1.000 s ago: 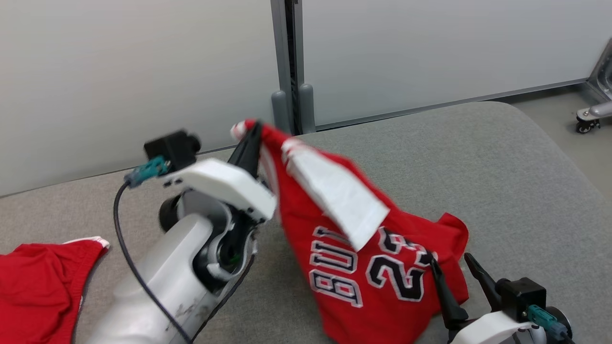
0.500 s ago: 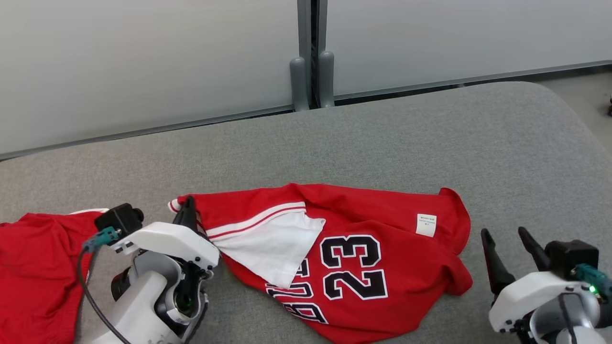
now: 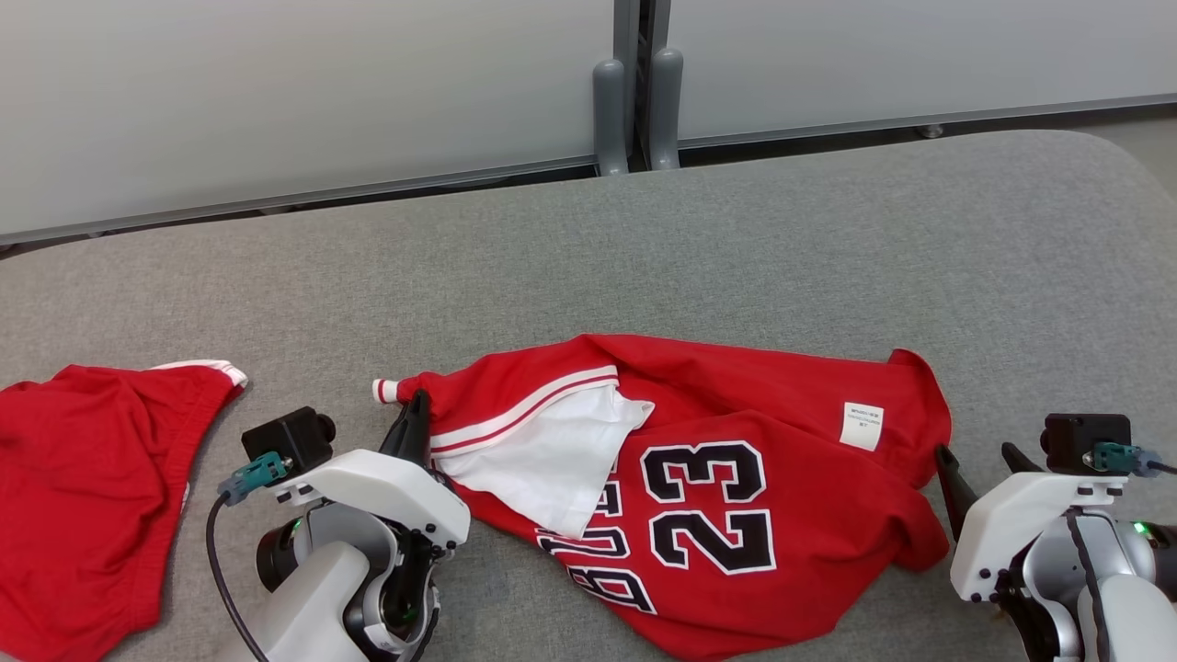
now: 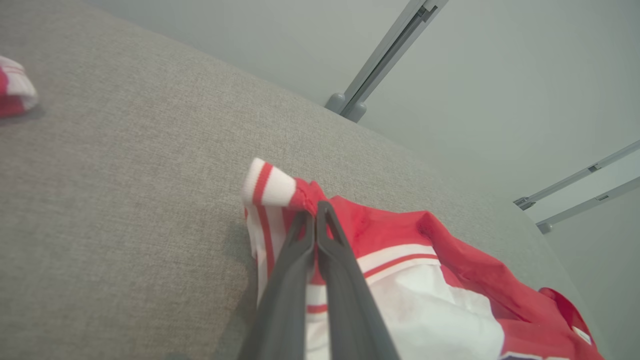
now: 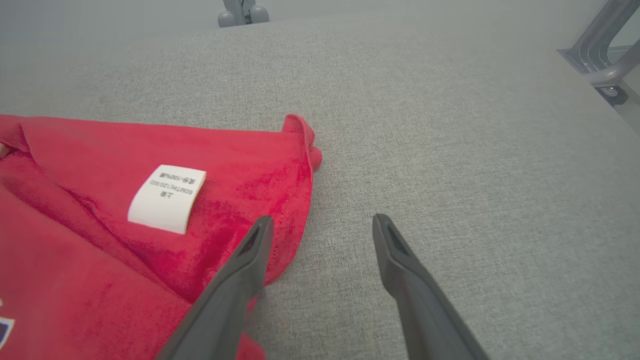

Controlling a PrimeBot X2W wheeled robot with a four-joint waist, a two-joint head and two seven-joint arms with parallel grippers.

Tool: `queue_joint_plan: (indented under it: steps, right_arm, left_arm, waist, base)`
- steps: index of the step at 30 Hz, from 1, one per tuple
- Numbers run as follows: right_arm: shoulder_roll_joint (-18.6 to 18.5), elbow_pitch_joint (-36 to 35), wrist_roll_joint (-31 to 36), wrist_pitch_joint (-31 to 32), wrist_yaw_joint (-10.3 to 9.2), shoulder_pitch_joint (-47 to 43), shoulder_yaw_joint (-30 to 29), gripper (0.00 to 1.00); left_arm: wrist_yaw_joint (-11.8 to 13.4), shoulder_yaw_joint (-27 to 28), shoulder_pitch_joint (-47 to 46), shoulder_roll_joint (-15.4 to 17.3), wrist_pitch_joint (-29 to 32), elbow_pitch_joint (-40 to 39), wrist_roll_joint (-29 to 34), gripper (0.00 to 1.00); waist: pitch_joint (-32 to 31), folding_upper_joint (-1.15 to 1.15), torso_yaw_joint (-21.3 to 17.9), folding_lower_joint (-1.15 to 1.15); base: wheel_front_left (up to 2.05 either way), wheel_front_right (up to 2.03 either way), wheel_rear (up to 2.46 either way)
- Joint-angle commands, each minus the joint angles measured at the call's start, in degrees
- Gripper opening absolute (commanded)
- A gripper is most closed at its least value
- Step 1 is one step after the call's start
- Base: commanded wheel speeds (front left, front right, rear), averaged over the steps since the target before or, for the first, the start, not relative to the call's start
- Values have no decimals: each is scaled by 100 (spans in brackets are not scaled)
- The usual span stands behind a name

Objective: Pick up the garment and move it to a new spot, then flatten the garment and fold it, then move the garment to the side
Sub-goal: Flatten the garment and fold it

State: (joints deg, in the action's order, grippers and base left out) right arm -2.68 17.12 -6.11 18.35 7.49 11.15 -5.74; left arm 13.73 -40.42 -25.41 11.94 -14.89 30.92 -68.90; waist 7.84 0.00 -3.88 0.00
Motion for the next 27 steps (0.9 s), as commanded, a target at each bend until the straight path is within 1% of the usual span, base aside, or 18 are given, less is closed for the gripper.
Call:
queue_joint_plan:
  steps: [1, 2, 3, 4, 5, 6, 8, 9, 10, 12, 14, 15, 16, 23, 24, 25, 27]
  right_arm:
    - [-40, 120, -36, 77, 1, 103, -41, 77]
    - [-37, 202, -74, 115, 1, 136, -38, 64]
    - [-37, 288, -101, 159, 1, 169, -28, 57]
    - [-37, 288, -101, 159, 1, 169, -28, 57]
    - [-36, 363, -153, 194, 1, 201, 5, 47]
    - [-35, 420, -207, 213, 1, 229, 41, 44]
    - [-37, 531, -254, 175, 1, 284, 149, 40]
    - [-40, 587, -282, 138, 1, 302, 163, 34]
    - [-43, 638, -319, 90, 1, 335, 185, 31]
    - [-41, 748, -365, 9, 1, 411, 188, 17]
    - [-38, 875, -423, -44, 1, 479, 223, 13]
    - [-36, 920, -441, -75, 1, 514, 242, 3]
    - [-38, 952, -424, -109, 1, 550, 264, 0]
    - [-40, 1115, -563, -273, 1, 675, 210, 0]
    - [-38, 1091, -575, -283, 1, 634, 212, 41]
    - [-35, 1057, -626, -270, 1, 565, 209, 100]
    - [-41, 943, -741, -276, 1, 454, 150, 100]
  left_arm:
    - [-26, 23, 2, 24, -21, -25, 37, 0]
    - [-32, 26, -6, 24, -21, -35, 29, 0]
    - [-37, 39, -17, 25, -21, -49, 23, 0]
    - [-37, 39, -17, 25, -21, -49, 23, 0]
    - [-41, 51, -27, 29, -21, -60, 10, 0]
    - [-40, 55, -38, 38, -21, -69, 14, 0]
    - [-37, 66, -58, 51, -23, -85, 26, 0]
    - [-33, 72, -66, 58, -22, -93, 31, 0]
    - [-27, 79, -74, 63, -23, -102, 37, 0]
    - [-22, 92, -79, 70, -23, -124, 40, 0]
    - [-20, 89, -81, 78, -23, -138, 52, 0]
    - [-21, 86, -83, 77, -20, -146, 52, 0]
    - [-20, 83, -88, 79, -15, -150, 55, 0]
    - [-2, 83, -39, 85, -9, -175, 45, 0]
    - [-17, 88, -19, 75, -9, -186, 26, 0]
    - [-23, 91, -3, 69, -9, -190, 15, 0]
    - [-23, 82, 17, 62, -1, -202, 5, 0]
  waist:
    - [14, 0, 21, 0]
    - [20, 0, 34, 0]
    - [27, 0, 45, 0]
    - [27, 0, 45, 0]
    - [33, 0, 53, 0]
    - [39, 0, 60, 0]
    - [55, 0, 65, 0]
    - [62, 0, 68, 0]
    - [69, 0, 73, 0]
    - [84, 0, 84, 0]
    - [101, 0, 97, 0]
    - [107, 0, 105, 0]
    - [113, 0, 114, 0]
    - [91, 0, 142, 0]
    - [80, 0, 146, 0]
    - [67, 0, 151, 0]
    - [43, 0, 158, 0]
  base:
    - [0, 0, 0]
    - [0, 0, 0]
    - [0, 0, 0]
    - [0, 0, 0]
    - [0, 0, 0]
    - [0, 0, 0]
    - [0, 0, 0]
    - [0, 0, 0]
    - [0, 0, 0]
    - [0, 0, 0]
    - [0, 0, 0]
    - [0, 0, 0]
    - [0, 0, 0]
    - [0, 0, 0]
    - [0, 0, 0]
    - [0, 0, 0]
    - [0, 0, 0]
